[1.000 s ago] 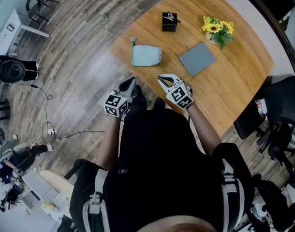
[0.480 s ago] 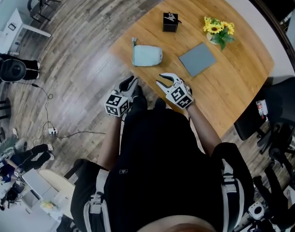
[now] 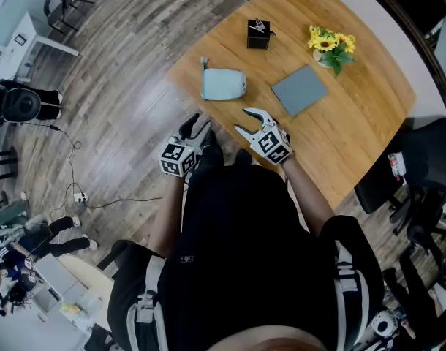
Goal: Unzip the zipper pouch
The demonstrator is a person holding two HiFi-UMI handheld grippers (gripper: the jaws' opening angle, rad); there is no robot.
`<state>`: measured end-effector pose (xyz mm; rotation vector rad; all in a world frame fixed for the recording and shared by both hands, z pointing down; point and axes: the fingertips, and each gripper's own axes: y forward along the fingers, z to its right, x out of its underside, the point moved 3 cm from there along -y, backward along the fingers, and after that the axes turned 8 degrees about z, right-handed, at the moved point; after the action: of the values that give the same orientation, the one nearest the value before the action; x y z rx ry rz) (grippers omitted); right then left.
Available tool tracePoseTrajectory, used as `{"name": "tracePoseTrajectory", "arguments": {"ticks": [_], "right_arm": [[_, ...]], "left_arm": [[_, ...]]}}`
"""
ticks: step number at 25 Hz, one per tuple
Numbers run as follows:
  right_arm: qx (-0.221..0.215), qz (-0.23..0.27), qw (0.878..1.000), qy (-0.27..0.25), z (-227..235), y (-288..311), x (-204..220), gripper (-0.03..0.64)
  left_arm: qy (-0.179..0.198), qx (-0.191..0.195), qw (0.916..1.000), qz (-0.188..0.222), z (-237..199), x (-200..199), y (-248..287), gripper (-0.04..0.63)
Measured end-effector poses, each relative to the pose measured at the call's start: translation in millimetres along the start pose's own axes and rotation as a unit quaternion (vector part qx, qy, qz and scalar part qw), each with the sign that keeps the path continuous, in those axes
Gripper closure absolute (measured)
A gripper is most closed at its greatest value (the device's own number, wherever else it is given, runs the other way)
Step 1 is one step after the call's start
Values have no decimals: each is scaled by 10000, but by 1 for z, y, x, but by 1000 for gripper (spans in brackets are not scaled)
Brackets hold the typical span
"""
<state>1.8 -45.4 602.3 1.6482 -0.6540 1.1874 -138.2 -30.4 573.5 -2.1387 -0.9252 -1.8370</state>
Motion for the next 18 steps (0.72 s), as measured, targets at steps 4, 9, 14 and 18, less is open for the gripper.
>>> {"name": "tracePoseTrajectory", "arguments": {"ticks": [4,9,14,18], "right_arm": [[28,8,10000,-20,0,-2,0,390],[61,70,10000,27,2,-3,2,390],[85,2,9999,88,3,-2,4,391],[120,-109,9998,135,4,4,4,394]], "left_arm": [[0,10,10000,-34,1,2,0,390],[23,24,10000,-32,2,2,4,388],[15,38,10000,-51,-1,1,5,390],[-36,35,9999,-96,-11,6,4,390]]}}
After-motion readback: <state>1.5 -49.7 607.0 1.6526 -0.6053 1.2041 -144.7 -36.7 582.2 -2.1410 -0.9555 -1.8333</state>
